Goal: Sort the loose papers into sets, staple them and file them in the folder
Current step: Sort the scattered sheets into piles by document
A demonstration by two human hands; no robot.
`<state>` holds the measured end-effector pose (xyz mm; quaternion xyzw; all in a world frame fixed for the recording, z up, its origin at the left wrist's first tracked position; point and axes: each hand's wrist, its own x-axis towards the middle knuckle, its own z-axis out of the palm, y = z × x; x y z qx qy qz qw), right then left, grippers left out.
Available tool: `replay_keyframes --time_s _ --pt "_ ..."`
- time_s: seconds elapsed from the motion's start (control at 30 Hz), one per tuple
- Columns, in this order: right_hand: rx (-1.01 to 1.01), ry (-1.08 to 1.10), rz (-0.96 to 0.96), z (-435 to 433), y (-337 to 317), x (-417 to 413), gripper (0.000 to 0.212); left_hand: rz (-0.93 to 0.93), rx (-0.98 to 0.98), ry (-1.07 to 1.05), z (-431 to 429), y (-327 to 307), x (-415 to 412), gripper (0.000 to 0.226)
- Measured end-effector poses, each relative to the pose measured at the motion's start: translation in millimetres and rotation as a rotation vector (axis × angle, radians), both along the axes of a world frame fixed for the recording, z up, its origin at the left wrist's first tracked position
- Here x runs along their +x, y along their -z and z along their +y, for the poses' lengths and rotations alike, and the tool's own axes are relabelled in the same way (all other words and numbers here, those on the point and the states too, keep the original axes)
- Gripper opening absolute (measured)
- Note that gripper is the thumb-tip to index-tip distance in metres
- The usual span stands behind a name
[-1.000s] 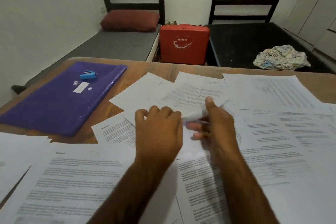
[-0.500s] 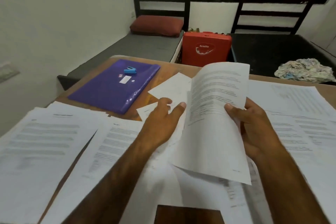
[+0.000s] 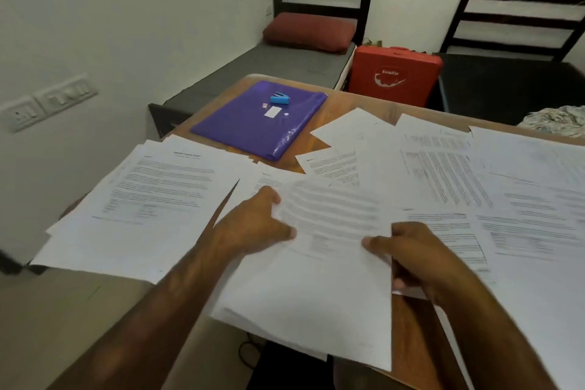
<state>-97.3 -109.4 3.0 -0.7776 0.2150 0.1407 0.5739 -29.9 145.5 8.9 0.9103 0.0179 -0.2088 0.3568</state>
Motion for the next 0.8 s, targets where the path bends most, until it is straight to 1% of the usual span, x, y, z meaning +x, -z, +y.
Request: replay_keyframes --time_s 0.1,0.17,0.23,0.3,0.33,0.4,0.47,0.53,0.63,0.73,0.8 --pt "-0.081 -0.073 0.061 14 7 -11 0.023 0.066 0.107 0.07 22 -1 -11 0.06" --pt "-0.095 -0.091 0.075 16 6 -15 0.023 0.046 0.158 0.096 32 -6 -15 0.053" --pt "-0.117 -0.095 0.079 13 4 -17 0.024 -0.071 0.264 0.063 38 -12 -17 0.04" --pt "-0.105 -0.056 0.07 10 1 -19 0.023 -0.234 0.476 0.017 41 -11 -17 0.037" --pt "-0.074 -0.027 0.06 8 -1 -20 0.021 -0.262 0.584 0.008 42 -9 -17 0.041" --pt "0.001 0.04 0.022 2 -5 -21 0.015 -0.22 0.716 0.019 42 -2 -19 0.058" --pt "0.039 0.094 -0.014 -5 -9 -24 0.018 -0.202 0.745 0.03 38 6 -22 0.071" --pt "0.046 0.124 -0.03 -13 -9 -25 0.021 -0.257 0.731 0.017 29 12 -25 0.074" --pt "0.055 0.167 -0.043 -24 -7 -26 0.021 -0.317 0.739 -0.007 16 21 -24 0.072" --pt "0.072 0.186 -0.08 -33 -4 -25 0.025 -0.356 0.768 -0.023 9 26 -21 0.067" --pt "0.086 0.181 -0.1 -37 -2 -25 0.023 -0.408 0.724 -0.043 7 28 -22 0.06"
